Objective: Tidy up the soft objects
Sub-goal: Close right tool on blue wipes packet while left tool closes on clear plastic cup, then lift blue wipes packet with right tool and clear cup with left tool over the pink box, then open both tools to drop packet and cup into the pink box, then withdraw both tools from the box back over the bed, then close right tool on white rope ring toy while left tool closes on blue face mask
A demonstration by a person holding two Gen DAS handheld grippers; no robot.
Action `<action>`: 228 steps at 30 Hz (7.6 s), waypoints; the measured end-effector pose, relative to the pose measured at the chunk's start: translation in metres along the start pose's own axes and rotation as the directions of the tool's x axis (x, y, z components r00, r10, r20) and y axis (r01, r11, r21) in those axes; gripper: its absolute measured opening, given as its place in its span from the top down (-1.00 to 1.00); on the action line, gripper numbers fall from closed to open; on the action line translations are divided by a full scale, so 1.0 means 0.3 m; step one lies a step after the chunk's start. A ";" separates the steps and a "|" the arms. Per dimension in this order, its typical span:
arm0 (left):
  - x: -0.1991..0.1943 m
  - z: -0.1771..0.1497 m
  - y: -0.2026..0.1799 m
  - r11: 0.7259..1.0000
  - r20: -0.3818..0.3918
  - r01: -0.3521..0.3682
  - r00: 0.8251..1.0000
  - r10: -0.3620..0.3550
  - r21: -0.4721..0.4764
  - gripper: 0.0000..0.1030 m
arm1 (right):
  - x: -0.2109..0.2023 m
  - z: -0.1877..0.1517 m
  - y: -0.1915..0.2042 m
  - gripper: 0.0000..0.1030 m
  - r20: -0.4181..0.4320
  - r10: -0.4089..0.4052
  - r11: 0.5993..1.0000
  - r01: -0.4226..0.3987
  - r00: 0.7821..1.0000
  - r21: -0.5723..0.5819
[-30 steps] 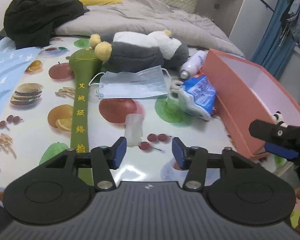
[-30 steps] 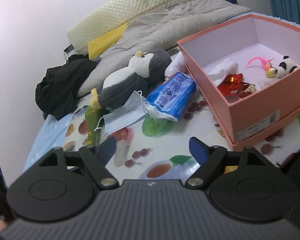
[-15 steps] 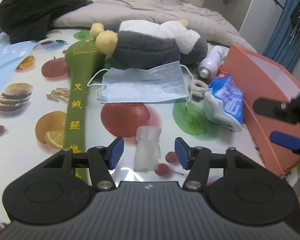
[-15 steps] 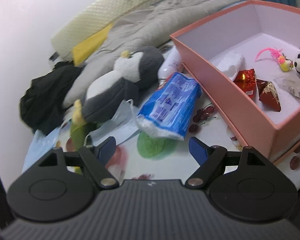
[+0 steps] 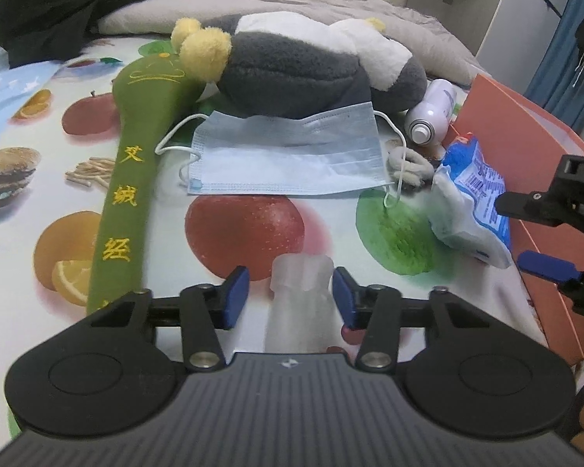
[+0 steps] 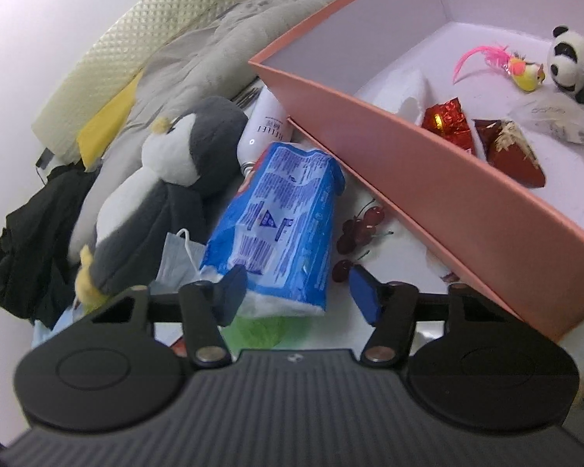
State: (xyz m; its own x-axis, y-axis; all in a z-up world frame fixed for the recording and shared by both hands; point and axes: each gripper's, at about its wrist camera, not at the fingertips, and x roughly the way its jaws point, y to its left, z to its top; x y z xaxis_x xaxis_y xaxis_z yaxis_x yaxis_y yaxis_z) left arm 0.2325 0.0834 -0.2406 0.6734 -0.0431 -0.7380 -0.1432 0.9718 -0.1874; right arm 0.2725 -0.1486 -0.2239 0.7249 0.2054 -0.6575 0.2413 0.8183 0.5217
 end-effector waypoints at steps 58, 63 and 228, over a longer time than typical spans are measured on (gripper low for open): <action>-0.399 0.031 -0.180 0.993 -0.042 0.119 0.992 -0.119 0.015 0.34 | -0.396 -0.071 0.080 0.83 -0.128 0.053 0.812 -0.118 0.990 -0.571; -0.460 0.112 -0.238 0.988 -0.008 0.150 0.989 -0.150 0.045 0.34 | -0.471 -0.030 0.112 0.83 -0.088 0.087 0.790 -0.122 0.992 -0.600; 0.181 0.209 -0.083 0.727 -0.052 -0.024 0.995 0.081 0.686 -0.60 | 0.142 0.062 0.169 -0.31 -0.030 0.096 0.828 -0.096 0.995 -0.553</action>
State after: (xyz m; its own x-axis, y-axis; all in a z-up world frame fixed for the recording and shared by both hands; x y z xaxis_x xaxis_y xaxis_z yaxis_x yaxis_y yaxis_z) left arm 0.3182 0.0713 -0.2353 0.6214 0.0238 -0.7832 0.3773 0.8669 0.3257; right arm 0.3276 -0.1085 -0.2152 0.7249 0.2988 -0.6206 -0.2269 0.9543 0.1944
